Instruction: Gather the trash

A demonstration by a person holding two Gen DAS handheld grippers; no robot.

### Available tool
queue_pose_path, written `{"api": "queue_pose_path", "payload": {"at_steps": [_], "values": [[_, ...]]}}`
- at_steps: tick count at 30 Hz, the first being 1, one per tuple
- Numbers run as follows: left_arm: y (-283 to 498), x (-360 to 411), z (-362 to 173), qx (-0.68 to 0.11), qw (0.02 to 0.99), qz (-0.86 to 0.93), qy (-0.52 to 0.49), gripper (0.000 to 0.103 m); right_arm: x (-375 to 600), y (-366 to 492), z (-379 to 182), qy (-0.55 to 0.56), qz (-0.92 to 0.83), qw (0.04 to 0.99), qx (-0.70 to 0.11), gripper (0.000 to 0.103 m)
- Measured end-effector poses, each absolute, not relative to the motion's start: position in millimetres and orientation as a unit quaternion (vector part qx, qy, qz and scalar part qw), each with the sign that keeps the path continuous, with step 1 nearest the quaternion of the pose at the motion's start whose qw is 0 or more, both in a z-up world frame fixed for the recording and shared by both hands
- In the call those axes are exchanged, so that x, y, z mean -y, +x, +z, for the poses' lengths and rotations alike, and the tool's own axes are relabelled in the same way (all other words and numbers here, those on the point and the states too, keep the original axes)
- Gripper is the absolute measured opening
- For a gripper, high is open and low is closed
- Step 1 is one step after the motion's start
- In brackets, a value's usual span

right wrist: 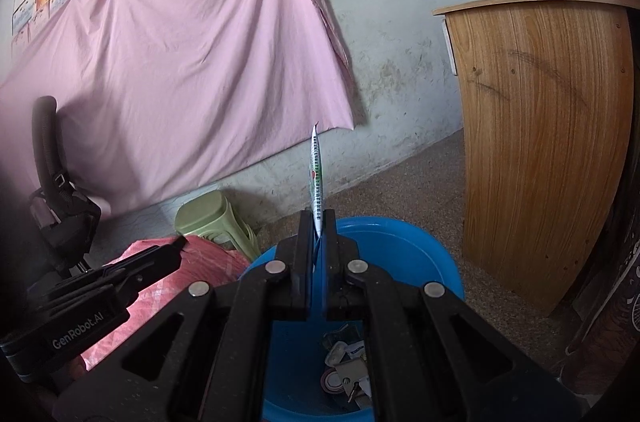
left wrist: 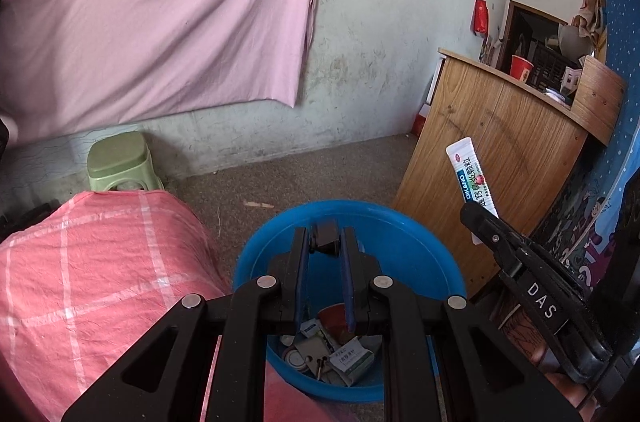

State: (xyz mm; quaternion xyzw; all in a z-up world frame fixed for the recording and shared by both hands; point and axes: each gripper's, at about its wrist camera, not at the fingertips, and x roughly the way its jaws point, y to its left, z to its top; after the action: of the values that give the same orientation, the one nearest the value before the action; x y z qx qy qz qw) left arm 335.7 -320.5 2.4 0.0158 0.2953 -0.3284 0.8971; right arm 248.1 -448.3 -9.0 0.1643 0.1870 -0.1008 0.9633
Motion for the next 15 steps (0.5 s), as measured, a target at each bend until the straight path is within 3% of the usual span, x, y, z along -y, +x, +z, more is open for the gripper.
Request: {"api": "queue_pose_path", "payload": {"at_steps": [8,15], "values": [[339.3,322.2,0.2,-0.309,0.892,-0.329,0.019,0.015,448.6,251.4,-11.5,0.162,-0.099,0.962,-0.198,0.020],[340.3,309.0,3.1,-0.303,0.901,-0.310,0.001,0.028,447.1,250.4,-9.5,0.160,-0.099,0.963,-0.193,0.021]]}}
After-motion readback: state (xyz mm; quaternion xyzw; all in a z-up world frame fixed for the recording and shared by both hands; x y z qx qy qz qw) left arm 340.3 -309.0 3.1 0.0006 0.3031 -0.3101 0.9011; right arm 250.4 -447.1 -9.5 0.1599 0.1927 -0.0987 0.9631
